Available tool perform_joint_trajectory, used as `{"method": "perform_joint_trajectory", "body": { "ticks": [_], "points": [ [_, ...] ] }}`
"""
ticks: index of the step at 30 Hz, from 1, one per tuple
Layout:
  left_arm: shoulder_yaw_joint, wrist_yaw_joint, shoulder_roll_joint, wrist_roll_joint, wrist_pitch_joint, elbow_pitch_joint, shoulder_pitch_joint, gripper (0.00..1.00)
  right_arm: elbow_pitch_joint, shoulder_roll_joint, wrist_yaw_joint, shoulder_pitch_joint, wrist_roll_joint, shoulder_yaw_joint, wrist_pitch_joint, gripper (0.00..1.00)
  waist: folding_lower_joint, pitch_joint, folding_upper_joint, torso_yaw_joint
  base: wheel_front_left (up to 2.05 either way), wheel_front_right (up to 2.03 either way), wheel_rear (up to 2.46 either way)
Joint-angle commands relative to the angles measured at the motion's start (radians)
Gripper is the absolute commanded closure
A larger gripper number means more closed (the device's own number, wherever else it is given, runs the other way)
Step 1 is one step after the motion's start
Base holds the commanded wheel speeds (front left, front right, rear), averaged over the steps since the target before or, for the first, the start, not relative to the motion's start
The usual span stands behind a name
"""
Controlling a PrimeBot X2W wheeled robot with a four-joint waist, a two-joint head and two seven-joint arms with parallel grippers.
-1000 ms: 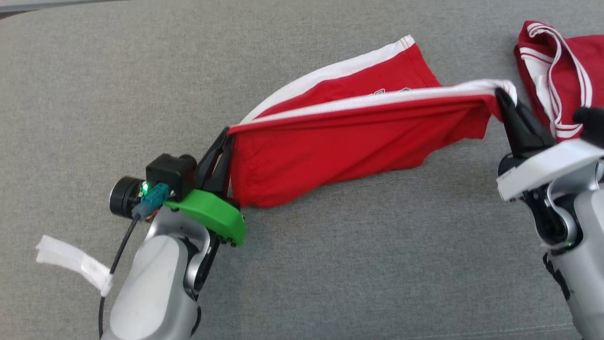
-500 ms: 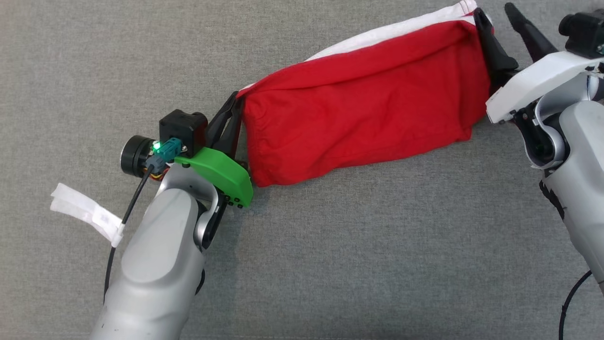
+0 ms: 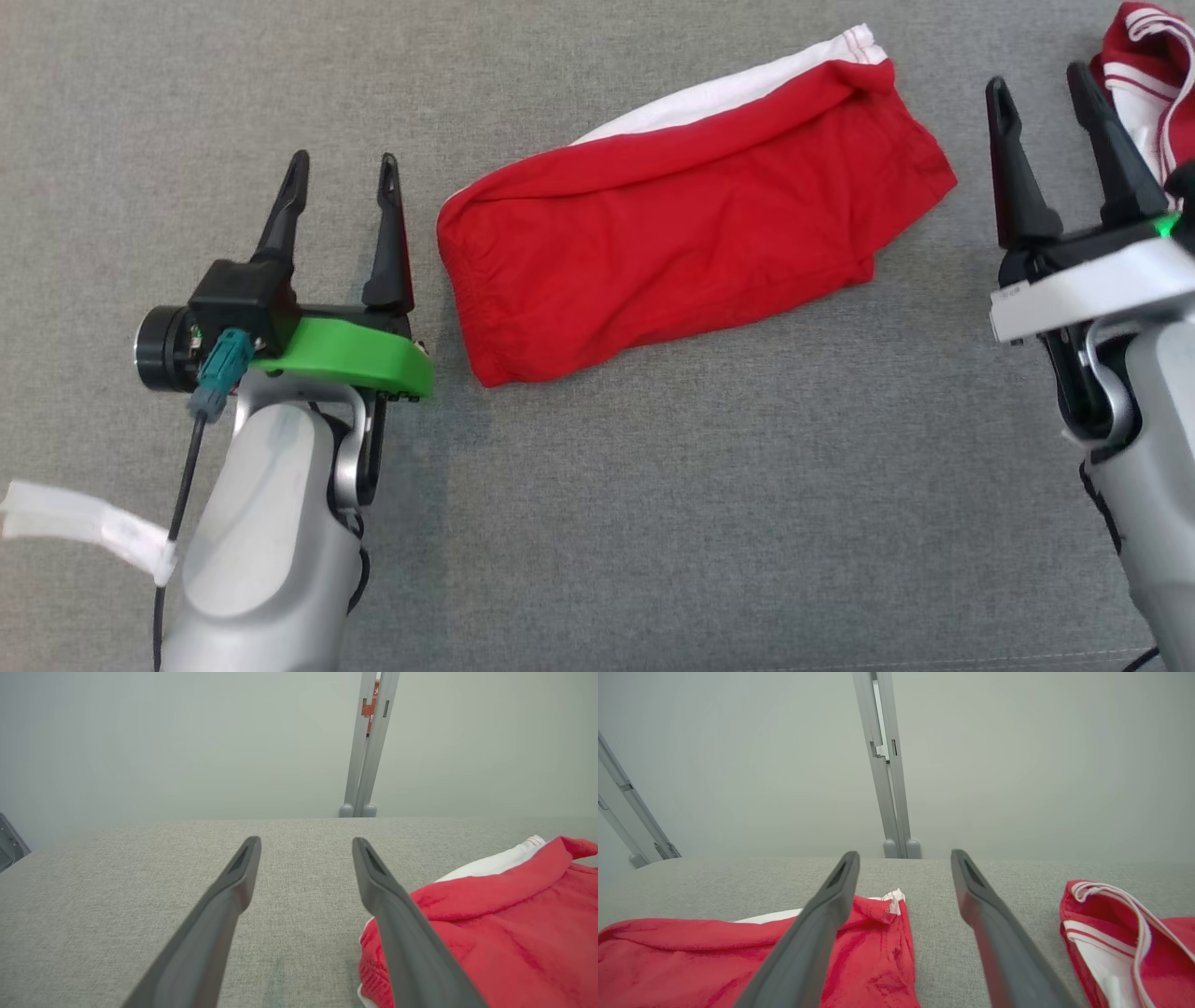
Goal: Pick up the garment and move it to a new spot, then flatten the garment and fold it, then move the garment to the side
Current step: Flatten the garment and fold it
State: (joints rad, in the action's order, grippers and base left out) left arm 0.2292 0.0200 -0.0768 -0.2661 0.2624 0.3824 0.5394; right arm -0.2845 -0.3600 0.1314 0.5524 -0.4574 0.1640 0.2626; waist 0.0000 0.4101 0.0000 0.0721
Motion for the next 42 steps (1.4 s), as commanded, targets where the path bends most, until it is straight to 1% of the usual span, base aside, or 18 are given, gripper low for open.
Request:
{"method": "perform_joint_trajectory", "body": {
  "ticks": [1, 3, 9, 14, 20, 34, 38, 42],
  "points": [
    [-0.021, 0.014, -0.009, 0.014, 0.002, -0.041, -0.047, 0.00, 0.040, 0.014, -0.002, -0.050, 0.022, -0.027, 0.002, 0.00, 0.0000, -0.031, 0.0000, -0.028, 0.00, 0.00, 0.00],
    [-0.046, 0.026, -0.014, 0.022, 0.002, -0.093, -0.088, 0.00, 0.101, 0.032, -0.002, -0.114, 0.040, -0.054, 0.002, 0.00, 0.0000, -0.046, 0.0000, -0.038, 0.00, 0.00, 0.00],
    [-0.081, 0.030, -0.035, 0.054, 0.001, -0.179, -0.197, 0.00, 0.226, 0.072, -0.002, -0.271, 0.085, -0.097, 0.002, 0.00, 0.0000, -0.086, 0.0000, -0.071, 0.00, 0.00, 0.00],
    [-0.090, 0.036, -0.052, 0.071, 0.001, -0.223, -0.274, 0.00, 0.273, 0.089, -0.002, -0.377, 0.115, -0.114, 0.002, 0.00, 0.0000, -0.115, 0.0000, -0.100, 0.00, 0.00, 0.00],
    [-0.093, 0.047, -0.059, 0.078, 0.001, -0.247, -0.337, 0.00, 0.318, 0.107, -0.002, -0.454, 0.138, -0.133, -0.021, 0.00, 0.0000, -0.134, 0.0000, -0.121, 0.00, 0.00, 0.00],
    [-0.093, 0.053, -0.055, 0.063, 0.001, -0.237, -0.372, 0.00, 0.369, 0.121, -0.002, -0.498, 0.149, -0.160, -0.067, 0.00, 0.0000, -0.154, 0.0000, -0.127, 0.00, 0.00, 0.00],
    [-0.083, 0.051, -0.051, 0.067, 0.001, -0.250, -0.349, 0.00, 0.350, 0.107, -0.002, -0.471, 0.132, -0.167, -0.078, 0.00, 0.0000, -0.128, 0.0000, -0.114, 0.00, 0.00, 0.00],
    [-0.070, 0.045, -0.043, 0.072, 0.001, -0.270, -0.305, 0.00, 0.304, 0.084, -0.002, -0.410, 0.115, -0.160, -0.090, 0.00, 0.0000, -0.075, 0.0000, -0.084, 0.00, 0.00, 0.00]
  ]
}}
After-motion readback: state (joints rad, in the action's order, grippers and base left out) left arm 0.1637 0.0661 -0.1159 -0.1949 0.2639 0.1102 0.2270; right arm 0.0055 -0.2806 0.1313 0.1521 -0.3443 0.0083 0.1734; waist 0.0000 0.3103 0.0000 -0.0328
